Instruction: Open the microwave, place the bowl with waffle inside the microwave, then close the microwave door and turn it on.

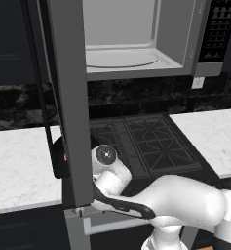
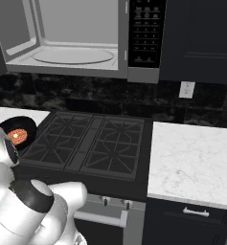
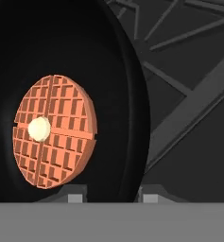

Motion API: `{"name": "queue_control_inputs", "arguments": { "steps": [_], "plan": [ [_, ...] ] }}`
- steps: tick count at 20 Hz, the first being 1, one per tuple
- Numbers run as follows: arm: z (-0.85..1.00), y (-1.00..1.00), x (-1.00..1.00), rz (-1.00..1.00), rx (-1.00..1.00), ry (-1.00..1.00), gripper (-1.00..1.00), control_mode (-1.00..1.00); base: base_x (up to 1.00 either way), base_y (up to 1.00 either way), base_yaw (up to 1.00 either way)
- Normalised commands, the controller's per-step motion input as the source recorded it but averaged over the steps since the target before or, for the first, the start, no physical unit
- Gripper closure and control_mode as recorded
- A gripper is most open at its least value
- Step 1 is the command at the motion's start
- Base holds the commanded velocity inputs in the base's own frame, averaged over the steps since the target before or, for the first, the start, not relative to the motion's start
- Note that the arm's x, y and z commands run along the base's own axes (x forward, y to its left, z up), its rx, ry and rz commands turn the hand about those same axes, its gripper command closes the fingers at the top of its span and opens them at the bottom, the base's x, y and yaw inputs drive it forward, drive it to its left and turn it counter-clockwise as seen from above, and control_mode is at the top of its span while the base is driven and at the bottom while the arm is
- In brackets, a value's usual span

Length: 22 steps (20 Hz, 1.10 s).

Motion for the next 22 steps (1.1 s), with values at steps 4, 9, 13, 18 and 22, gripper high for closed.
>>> {"name": "queue_control_inputs", "arguments": {
  "steps": [4,9,13,18,22],
  "plan": [
    [0.85,-0.86,-0.19,-0.14,0.07,0.06,1.00,-1.00,0.00,0.00,0.00],
    [0.74,-0.91,-0.32,-0.18,0.08,0.13,1.00,-1.00,0.00,0.00,0.00],
    [0.62,-0.78,-0.73,-0.20,0.07,0.14,1.00,-1.00,0.00,0.00,0.00],
    [0.81,-0.50,-0.61,-0.19,0.06,0.20,1.00,-1.00,0.00,0.00,0.00],
    [0.93,-0.28,-0.24,-0.18,0.02,0.20,1.00,-1.00,0.00,0.00,0.00]
  ]
}}
